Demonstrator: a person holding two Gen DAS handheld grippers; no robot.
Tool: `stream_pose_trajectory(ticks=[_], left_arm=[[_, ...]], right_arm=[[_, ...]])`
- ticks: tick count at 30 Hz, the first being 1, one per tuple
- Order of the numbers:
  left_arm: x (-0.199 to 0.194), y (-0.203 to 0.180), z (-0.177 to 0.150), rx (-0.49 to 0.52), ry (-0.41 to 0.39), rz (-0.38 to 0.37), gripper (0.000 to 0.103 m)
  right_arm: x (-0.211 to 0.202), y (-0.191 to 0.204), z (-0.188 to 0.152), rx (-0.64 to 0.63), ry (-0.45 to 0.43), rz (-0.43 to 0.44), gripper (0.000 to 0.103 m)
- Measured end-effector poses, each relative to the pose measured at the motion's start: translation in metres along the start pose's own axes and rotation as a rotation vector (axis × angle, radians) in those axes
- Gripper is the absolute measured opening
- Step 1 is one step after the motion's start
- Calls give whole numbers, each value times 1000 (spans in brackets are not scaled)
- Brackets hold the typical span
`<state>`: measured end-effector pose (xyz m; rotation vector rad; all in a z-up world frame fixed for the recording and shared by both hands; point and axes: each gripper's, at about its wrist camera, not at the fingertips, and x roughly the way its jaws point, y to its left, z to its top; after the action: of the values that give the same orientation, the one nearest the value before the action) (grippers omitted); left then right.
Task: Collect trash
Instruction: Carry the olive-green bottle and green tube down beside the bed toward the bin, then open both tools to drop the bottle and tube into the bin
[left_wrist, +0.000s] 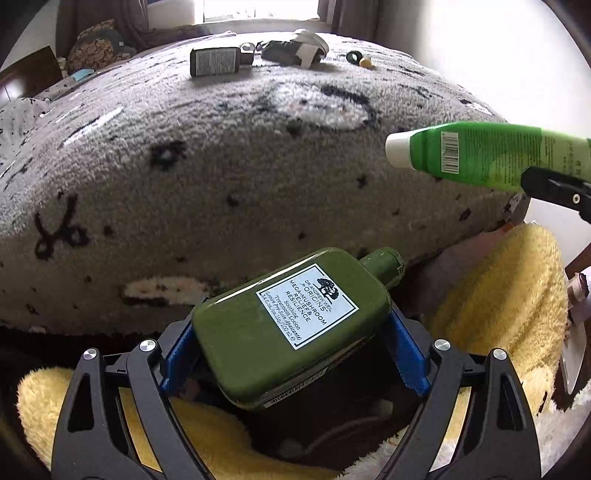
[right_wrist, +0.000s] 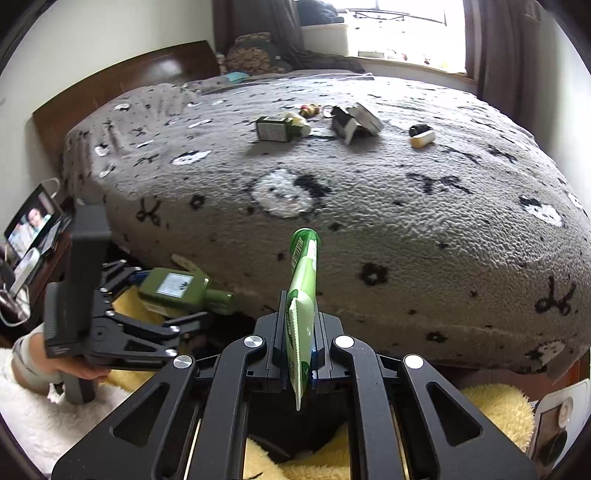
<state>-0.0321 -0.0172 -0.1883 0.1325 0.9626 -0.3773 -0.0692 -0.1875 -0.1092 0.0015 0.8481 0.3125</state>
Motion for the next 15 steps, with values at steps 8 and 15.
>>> stream_pose_trajectory(ticks=[8, 15], left_arm=[[24, -2, -12, 18, 76, 3, 84], [77, -1, -30, -10, 257, -68, 84]], right_arm=[[48, -7, -18, 75, 188, 62, 10], [118, -25, -48, 195, 423, 52, 10]])
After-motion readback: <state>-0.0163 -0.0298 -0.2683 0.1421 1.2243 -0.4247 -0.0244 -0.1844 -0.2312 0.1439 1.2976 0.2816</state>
